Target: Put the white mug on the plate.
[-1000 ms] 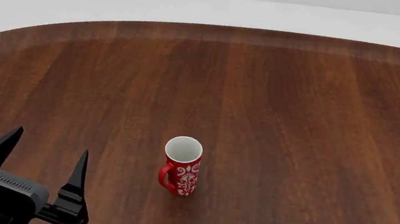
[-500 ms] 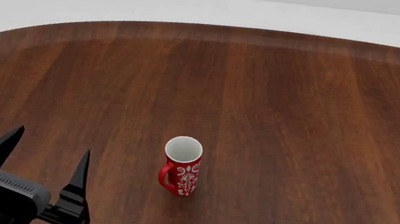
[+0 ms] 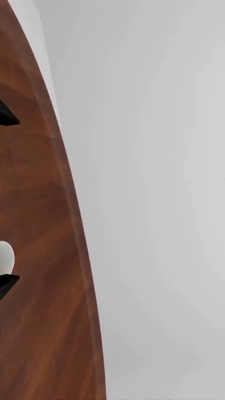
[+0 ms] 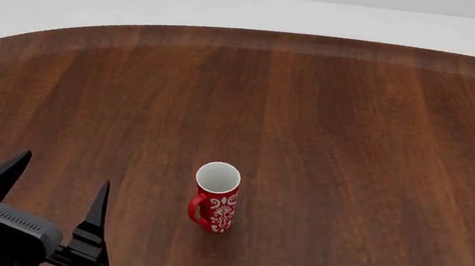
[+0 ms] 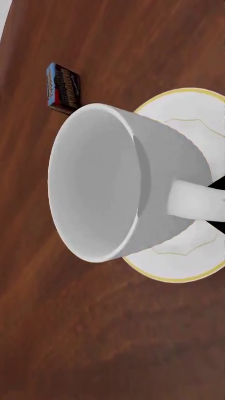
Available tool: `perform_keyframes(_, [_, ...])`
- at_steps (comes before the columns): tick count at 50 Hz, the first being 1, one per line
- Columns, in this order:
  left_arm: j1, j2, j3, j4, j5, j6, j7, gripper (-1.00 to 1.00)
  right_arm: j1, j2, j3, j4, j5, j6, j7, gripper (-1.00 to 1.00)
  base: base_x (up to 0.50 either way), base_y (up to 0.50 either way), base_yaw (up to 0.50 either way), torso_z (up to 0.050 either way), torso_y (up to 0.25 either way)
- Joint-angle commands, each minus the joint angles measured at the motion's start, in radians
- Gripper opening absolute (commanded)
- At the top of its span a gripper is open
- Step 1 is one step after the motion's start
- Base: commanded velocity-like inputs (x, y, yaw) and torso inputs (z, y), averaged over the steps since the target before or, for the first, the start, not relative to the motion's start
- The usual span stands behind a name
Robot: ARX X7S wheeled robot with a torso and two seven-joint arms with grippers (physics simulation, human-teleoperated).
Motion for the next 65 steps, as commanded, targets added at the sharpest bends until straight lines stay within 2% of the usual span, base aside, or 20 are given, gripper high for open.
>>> perform_keyframes(1, [0.003,-0.006,0.008,0.033,0.0,-0.021,-0.01,1.0,0.005,0.002,-0.001,0.024,-0.008,-0.023,-0.007,-1.0,0.0,0.0,0.0,0.0,0.0])
perform_keyframes(42, [0.036,-0.038,0.027,0.201,0.001,-0.077,-0.05,1.0,0.009,0.014,-0.012,0.085,0.02,-0.065,-0.011,-1.0,0.0,0.0,0.0,0.0,0.0])
perform_keyframes(43, [0.037,-0.04,0.028,0.211,0.001,-0.081,-0.052,1.0,0.008,0.015,-0.013,0.077,0.023,-0.058,-0.009,1.0,0.0,0.0,0.0,0.0,0.0])
perform_keyframes(65, [0.029,-0.04,0.033,0.212,-0.016,-0.083,-0.046,1.0,-0.006,0.026,-0.021,0.0,0.042,-0.034,0.017,1.0,0.0,0.0,0.0,0.0,0.0])
